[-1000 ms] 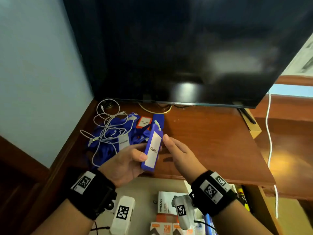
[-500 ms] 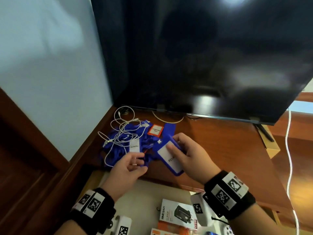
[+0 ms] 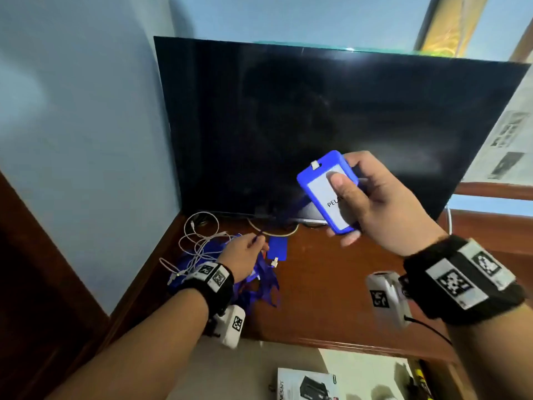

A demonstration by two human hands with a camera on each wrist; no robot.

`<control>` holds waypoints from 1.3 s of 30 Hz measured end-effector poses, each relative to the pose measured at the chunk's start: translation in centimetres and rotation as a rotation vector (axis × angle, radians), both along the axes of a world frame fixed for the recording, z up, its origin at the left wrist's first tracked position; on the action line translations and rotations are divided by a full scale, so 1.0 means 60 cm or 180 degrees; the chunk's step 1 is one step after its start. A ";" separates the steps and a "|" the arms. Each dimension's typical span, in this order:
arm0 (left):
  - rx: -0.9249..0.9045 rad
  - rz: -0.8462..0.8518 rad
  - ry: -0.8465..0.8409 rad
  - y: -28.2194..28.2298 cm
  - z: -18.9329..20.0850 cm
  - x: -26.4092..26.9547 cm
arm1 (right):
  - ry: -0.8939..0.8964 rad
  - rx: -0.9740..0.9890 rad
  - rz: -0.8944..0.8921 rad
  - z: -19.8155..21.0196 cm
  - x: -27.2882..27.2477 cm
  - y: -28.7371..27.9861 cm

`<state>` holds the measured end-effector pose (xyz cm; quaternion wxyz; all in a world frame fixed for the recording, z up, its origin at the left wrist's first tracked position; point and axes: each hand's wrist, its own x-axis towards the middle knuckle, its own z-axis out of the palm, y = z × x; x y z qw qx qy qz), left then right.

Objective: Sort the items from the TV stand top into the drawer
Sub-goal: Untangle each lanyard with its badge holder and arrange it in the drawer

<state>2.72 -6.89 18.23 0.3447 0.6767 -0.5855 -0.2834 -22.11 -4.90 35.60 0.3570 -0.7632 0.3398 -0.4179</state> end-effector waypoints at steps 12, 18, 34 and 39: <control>-0.0766 -0.0522 -0.0332 0.158 0.220 0.095 | 0.0405 -0.0178 -0.1401 -0.054 -0.036 -0.032; -0.1951 0.0517 -0.0563 0.185 0.308 0.180 | 0.0581 -0.0267 -0.1557 -0.070 -0.037 -0.050; -0.1856 -0.1321 -0.1144 0.091 0.446 0.020 | 0.0667 -0.0395 0.0310 -0.138 0.152 0.008; -0.1218 -0.0797 -0.1440 -0.021 0.380 0.111 | 0.0112 -0.0263 0.0478 -0.115 0.116 0.030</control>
